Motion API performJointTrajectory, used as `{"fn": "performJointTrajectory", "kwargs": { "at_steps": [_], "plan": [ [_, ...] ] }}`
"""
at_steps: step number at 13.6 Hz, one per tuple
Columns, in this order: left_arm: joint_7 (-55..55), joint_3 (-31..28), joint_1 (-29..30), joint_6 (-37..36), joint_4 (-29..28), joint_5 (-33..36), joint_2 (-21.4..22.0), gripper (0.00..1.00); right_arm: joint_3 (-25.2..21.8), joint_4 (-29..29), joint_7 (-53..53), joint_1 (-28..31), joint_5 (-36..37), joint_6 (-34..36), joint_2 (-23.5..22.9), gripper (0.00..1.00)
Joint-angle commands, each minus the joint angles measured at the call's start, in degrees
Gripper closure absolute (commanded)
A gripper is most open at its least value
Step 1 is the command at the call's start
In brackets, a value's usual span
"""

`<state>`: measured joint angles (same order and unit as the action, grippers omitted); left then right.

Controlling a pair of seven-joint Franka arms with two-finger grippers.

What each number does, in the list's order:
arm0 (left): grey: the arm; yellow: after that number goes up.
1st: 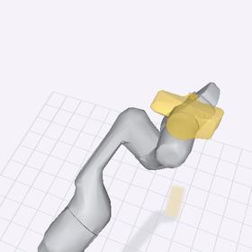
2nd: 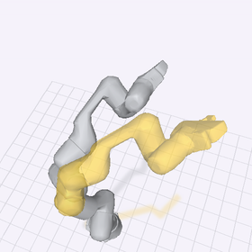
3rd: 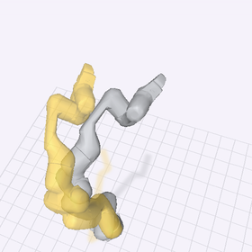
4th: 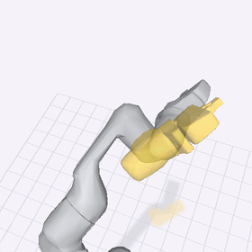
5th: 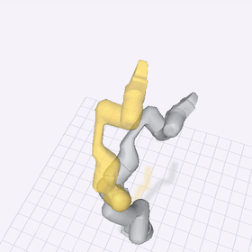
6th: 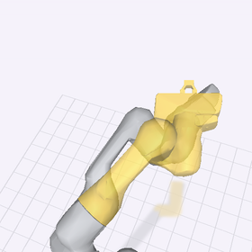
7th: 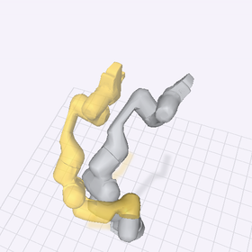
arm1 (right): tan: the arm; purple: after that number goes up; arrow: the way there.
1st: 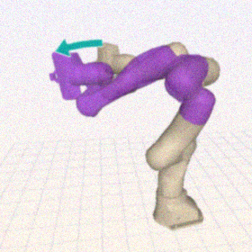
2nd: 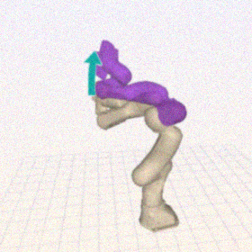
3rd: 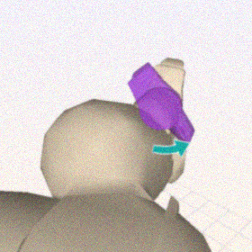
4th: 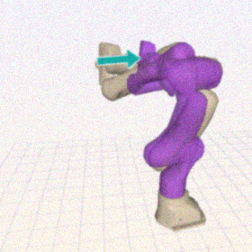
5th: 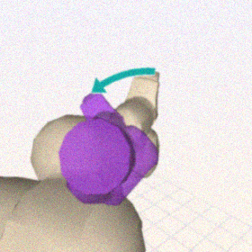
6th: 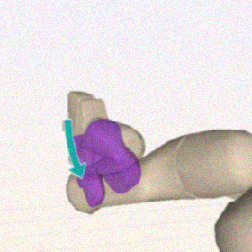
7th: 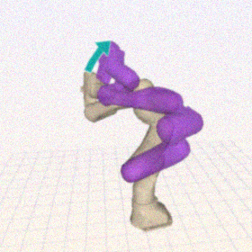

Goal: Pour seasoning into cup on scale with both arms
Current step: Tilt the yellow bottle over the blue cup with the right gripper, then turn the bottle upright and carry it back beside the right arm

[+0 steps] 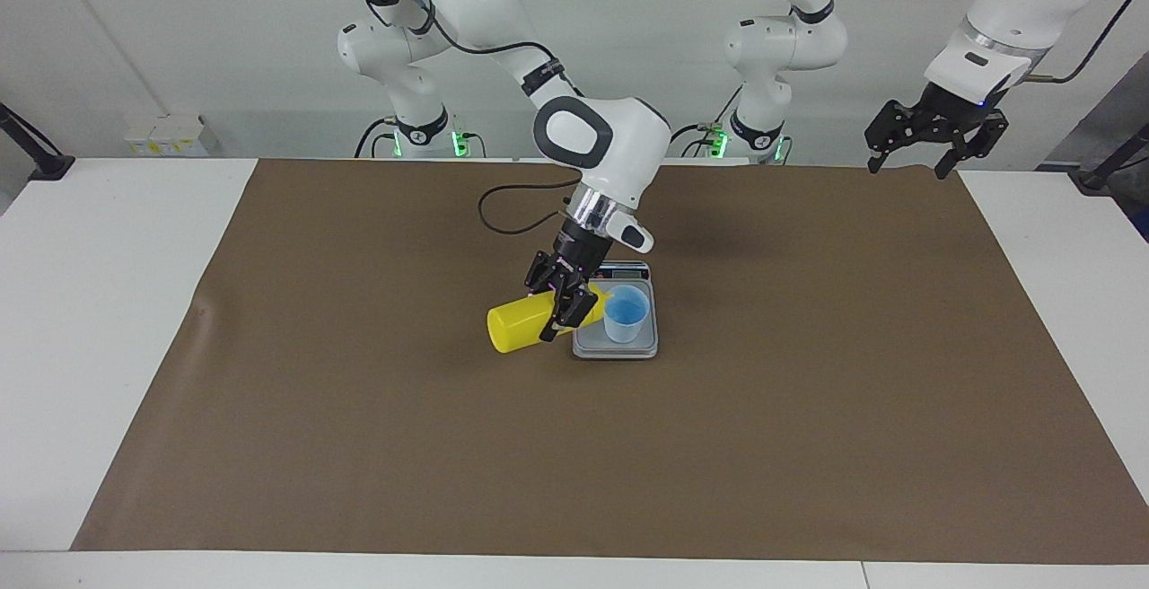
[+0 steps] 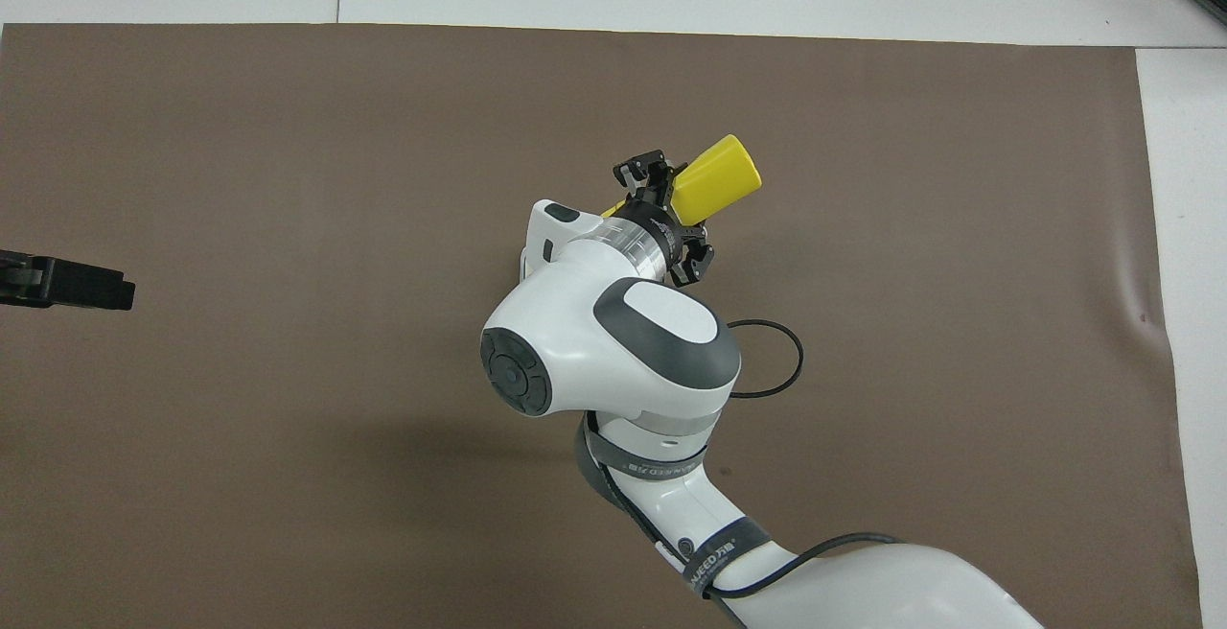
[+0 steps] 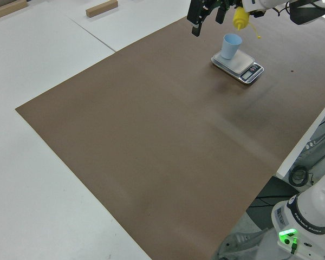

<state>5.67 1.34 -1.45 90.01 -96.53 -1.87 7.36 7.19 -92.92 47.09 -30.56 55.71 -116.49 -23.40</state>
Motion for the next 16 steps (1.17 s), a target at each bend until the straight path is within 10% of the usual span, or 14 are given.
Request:
{"fn": "performJointTrajectory", "kwargs": {
  "at_steps": [1, 16],
  "plan": [
    [-0.1, 0.3, 0.7, 0.0, -1.5, -0.8, 1.3, 0.0, 0.8, -0.7, 3.1, 2.3, -5.9, 0.1, 4.0, 1.0],
    [-7.8, 0.9, -0.3, 1.7, -2.2, 0.5, 1.6, 0.0, 0.8, -4.8, 8.6, 17.9, -48.5, -2.9, 16.2, 1.0]
  ]
}}
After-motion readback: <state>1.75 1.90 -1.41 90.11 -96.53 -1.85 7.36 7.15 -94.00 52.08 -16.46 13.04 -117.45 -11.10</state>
